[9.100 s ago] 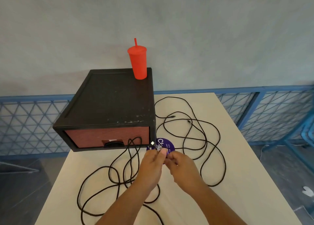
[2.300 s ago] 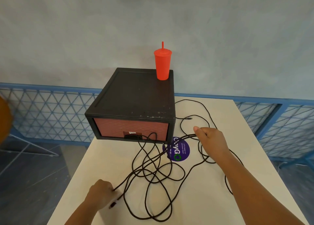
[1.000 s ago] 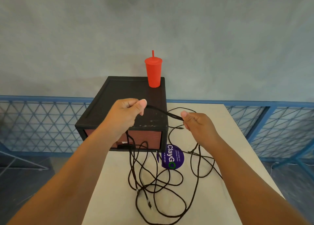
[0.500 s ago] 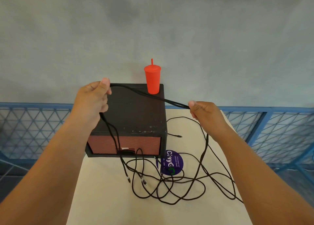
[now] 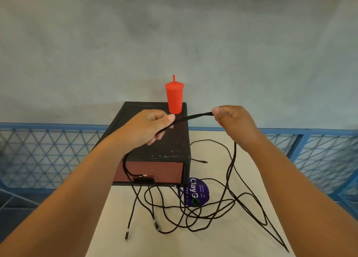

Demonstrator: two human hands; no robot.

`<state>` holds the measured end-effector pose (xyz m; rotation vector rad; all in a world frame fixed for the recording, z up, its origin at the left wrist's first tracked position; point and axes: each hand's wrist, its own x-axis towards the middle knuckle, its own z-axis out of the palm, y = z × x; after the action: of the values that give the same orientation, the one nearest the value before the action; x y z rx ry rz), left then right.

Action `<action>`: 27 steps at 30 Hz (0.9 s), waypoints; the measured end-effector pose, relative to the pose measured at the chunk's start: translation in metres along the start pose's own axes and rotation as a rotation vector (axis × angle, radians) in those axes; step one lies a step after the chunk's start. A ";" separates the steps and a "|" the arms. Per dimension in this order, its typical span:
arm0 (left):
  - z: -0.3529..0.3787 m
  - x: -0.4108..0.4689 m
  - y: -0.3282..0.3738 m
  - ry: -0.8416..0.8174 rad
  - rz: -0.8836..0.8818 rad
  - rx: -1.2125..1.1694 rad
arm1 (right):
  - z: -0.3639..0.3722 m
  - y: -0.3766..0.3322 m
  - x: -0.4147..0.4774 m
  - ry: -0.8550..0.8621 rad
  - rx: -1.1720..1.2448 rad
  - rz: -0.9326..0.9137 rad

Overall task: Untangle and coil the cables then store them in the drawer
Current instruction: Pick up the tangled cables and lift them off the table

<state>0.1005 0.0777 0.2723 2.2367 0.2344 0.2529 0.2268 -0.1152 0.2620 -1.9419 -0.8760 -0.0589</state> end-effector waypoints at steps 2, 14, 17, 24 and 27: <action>0.004 0.005 0.018 -0.037 0.031 -0.020 | 0.000 -0.010 0.002 -0.013 -0.053 -0.049; -0.010 0.027 0.104 0.044 0.223 0.057 | -0.018 -0.052 0.028 0.064 0.132 -0.140; -0.024 0.038 0.110 0.155 0.225 0.011 | -0.027 -0.057 0.034 0.082 0.268 -0.043; -0.053 0.046 0.112 0.339 0.212 0.044 | -0.032 -0.041 0.042 0.068 0.278 0.066; -0.068 0.050 0.104 0.409 0.199 0.022 | -0.034 -0.031 0.042 0.071 0.262 0.111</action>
<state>0.1389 0.0764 0.4007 2.2129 0.2311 0.8204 0.2498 -0.1109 0.3194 -1.7288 -0.6914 0.0500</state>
